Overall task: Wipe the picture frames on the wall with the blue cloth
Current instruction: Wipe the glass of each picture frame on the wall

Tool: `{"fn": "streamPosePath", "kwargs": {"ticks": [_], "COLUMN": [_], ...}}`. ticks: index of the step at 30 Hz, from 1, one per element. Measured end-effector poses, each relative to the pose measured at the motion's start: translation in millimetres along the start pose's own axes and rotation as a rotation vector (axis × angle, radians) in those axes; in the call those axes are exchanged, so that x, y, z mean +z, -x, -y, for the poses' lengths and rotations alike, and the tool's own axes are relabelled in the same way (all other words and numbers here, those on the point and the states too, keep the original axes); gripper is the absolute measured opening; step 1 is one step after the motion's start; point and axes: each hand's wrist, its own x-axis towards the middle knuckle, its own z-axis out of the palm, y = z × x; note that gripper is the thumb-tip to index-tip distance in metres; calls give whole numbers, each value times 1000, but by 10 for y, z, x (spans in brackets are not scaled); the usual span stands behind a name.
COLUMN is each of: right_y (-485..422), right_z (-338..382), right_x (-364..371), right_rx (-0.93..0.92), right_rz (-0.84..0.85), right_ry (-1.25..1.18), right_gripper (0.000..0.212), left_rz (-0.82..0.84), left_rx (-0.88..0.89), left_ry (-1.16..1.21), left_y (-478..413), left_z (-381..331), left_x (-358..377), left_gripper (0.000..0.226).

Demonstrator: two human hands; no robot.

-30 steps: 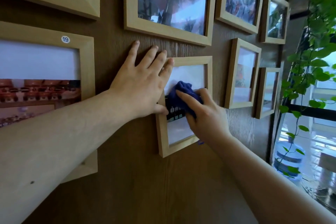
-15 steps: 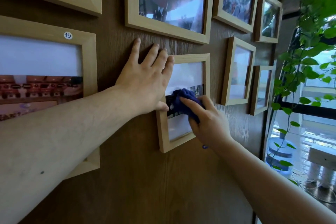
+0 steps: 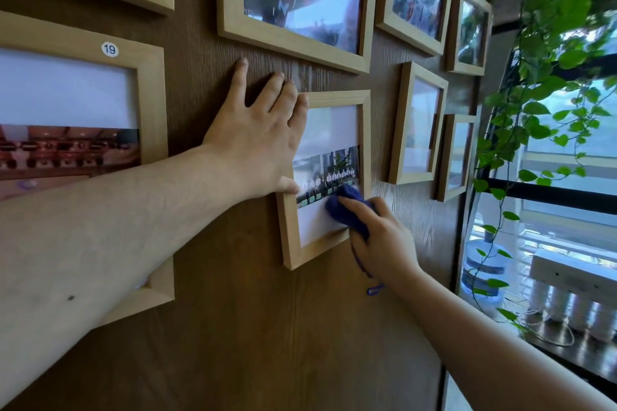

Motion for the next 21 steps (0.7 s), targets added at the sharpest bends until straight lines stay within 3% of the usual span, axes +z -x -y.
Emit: {"fn": "streamPosePath", "kwargs": {"ticks": [4,11,21], "right_y": [65,259,138], "right_z": [-110,325,92], "right_x": [4,-24,-273], "right_rx": [105,-204,-29], "right_rz": [45,215,133], "right_ry": [25,11,247], "right_gripper": [50,57,46], "left_rz": [-1,-11,37], "left_rx": [-5,-7,-8], "left_ry": [7,16,17], "left_y": [0,11,18], "left_z": [-12,-8,-27], "left_x": [11,5,-61], "left_gripper": [118,118,119]}}
